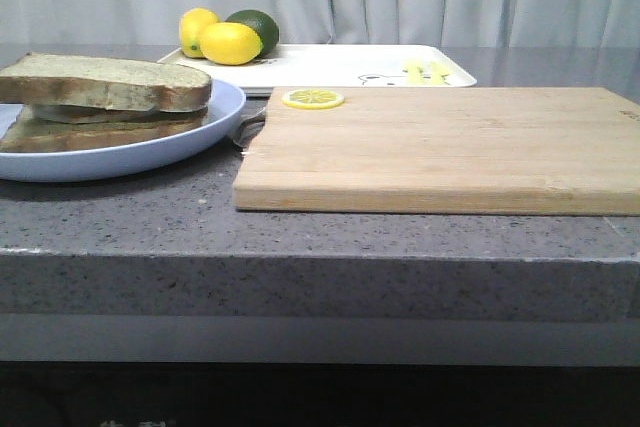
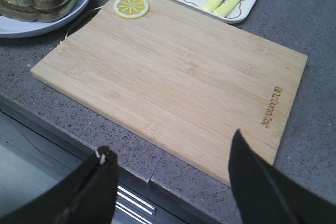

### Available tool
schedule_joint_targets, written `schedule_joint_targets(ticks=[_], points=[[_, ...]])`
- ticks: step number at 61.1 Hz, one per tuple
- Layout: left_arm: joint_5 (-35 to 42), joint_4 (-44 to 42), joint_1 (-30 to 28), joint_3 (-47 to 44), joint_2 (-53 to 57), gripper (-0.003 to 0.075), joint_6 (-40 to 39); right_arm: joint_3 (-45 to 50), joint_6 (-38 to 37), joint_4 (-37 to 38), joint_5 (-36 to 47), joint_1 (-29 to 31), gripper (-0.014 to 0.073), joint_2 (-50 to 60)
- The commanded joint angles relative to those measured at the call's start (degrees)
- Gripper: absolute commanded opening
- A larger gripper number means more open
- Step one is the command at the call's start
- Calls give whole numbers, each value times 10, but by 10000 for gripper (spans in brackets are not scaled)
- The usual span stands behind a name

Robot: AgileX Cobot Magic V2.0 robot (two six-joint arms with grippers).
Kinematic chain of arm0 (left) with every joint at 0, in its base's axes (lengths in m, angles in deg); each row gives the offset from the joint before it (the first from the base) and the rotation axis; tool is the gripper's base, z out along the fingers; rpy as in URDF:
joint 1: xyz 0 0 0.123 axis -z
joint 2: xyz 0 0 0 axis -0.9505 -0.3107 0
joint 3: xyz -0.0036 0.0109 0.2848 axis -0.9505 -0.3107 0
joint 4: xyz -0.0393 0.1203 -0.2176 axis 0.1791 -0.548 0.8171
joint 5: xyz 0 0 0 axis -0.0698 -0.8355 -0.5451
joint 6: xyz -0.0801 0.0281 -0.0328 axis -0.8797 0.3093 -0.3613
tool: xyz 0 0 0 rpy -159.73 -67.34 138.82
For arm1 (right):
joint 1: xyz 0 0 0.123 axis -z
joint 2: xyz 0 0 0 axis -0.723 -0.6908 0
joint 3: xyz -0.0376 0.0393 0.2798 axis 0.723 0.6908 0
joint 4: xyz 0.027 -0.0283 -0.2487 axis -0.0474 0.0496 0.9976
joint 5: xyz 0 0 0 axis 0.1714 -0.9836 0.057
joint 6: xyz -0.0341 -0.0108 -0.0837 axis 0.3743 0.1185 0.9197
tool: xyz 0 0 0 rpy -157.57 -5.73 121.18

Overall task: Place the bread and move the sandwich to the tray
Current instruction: 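Grip the blue plate rim with the left gripper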

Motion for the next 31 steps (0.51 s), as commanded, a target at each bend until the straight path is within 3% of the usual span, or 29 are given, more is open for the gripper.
schedule_joint_targets(ticks=[1,13,31], points=[[-3,32,0,16,19,-17,3,-15,2,8,41,2,477,-1],[-10,37,0,34,19,-17,7,-15,2,8,41,2,477,-1],[-57,78,1,133,15,-17,7,-15,2,8,41,2,477,-1]])
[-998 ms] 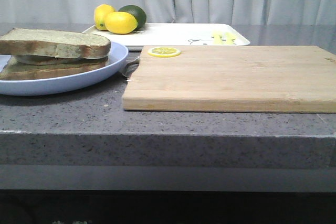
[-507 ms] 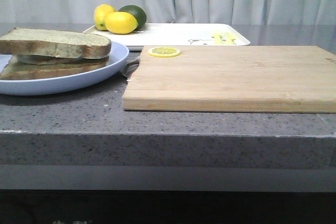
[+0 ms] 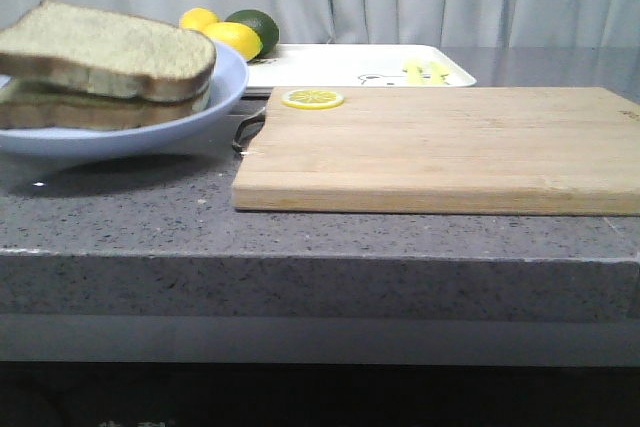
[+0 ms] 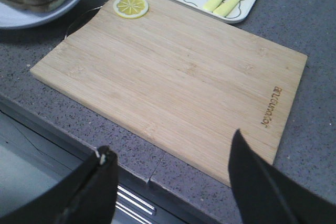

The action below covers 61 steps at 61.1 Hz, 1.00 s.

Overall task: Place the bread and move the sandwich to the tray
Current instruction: 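Grip the blue plate rim with the left gripper, then slide the plate with the left gripper onto the white tray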

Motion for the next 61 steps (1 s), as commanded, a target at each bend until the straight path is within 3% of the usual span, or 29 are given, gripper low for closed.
schedule_joint_targets(ticks=[1,23,37,55,61], points=[[-22,74,3,51,17,-17,-3,-15,2,8,41,2,477,-1],[-22,63,73,216,-83,-17,-90,-15,2,8,41,2,477,-1],[-16,-67,138,377,-191,-17,-227,-15,2,8,41,2,477,-1],[-15,-76,152,514,-300,-15,-347,-15,2,8,37,2,477,-1],[-12,-76,152,536,-316,29,-355,-15,2,7,33,2,477,-1]])
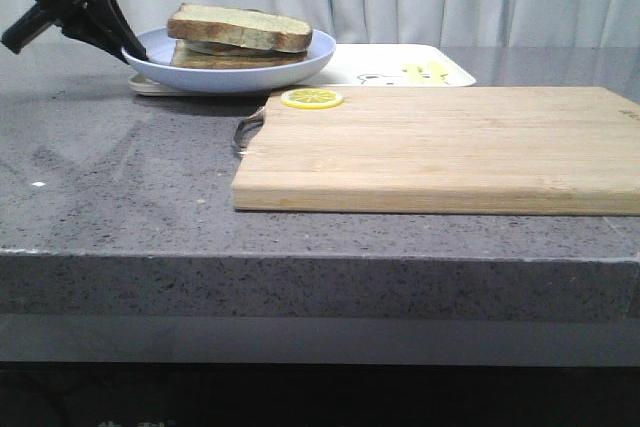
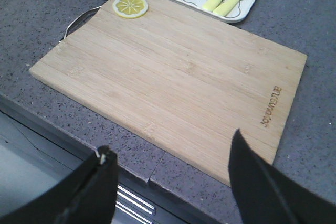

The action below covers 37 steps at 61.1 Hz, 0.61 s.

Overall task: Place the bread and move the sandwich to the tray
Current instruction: 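Slide the plate with the left gripper onto the white tray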

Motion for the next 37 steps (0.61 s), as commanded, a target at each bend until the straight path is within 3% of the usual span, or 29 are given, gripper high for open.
schedule_joint_targets(ticks=[1,17,37], points=[[23,44,3,37,31,41,-20,-15,2,6,33,2,477,-1],[43,44,3,39,30,371,-18,-15,2,3,42,2,477,-1],[50,-4,4,39,110,388,75,-15,2,3,30,2,477,-1]])
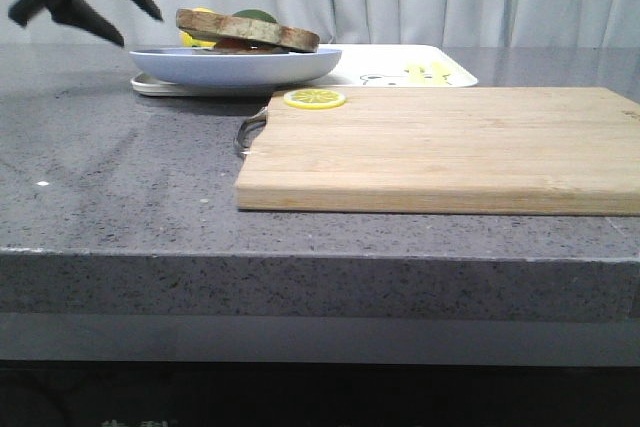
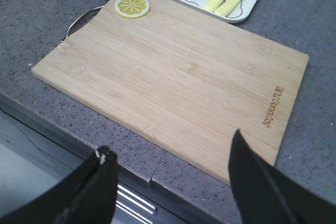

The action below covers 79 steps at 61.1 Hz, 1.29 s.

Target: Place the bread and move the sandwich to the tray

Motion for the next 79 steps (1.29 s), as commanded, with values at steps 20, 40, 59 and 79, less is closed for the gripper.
schedule_joint_targets(ticks=[20,40,59,79], points=[[25,-166,49,-57,222,387,29,-18,-14,4,-7,3,477,-1],[167,-243,149,-340,459,387,88,-18,-114,48,-14,3,477,0],[240,-281,191,-600,671,387,90,-18,-104,67,-23,3,477,51],[254,-281,193,-772,856,387,90,-16,-68,67,-42,3,477,74]])
